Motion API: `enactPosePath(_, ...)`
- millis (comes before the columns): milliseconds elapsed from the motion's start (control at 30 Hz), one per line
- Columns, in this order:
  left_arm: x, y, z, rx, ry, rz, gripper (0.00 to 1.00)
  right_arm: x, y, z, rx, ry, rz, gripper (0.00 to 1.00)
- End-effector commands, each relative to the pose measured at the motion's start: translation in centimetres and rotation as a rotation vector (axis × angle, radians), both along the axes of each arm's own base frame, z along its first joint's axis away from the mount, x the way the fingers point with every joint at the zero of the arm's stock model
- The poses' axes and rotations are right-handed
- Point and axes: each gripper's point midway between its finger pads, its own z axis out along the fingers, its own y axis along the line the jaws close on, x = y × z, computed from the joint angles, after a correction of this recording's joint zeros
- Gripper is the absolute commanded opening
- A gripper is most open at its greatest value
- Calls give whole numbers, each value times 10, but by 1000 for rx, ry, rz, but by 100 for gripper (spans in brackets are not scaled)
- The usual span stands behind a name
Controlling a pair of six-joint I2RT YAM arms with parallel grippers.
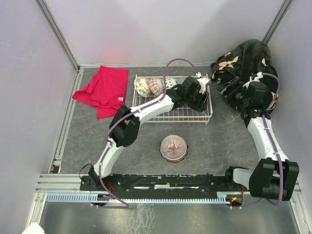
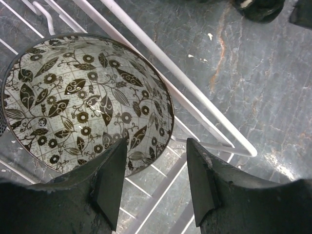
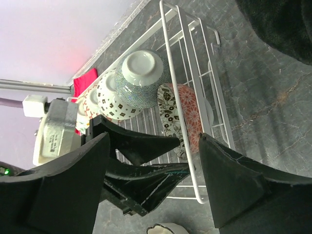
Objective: Load the bowls into the dish rack
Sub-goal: Pick up the bowl from the dish rack.
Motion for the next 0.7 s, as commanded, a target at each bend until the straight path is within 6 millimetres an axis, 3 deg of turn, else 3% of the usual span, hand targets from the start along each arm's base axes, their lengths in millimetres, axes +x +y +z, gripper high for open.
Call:
enactPosePath(0, 12, -8, 13, -5, -89, -21, 59, 5, 1, 11, 12, -51, 13, 81)
enactPosePath(233, 14, -12, 11, -5, -91, -13, 54, 6, 2, 8, 25, -49, 19, 81)
enactPosePath(567, 15, -9, 22, -5, -112, 12, 23, 7, 2, 8, 37, -52, 24, 81)
enactPosePath(667, 16, -10, 24, -11, -112, 15, 5, 8, 2, 7, 41, -52, 25, 81)
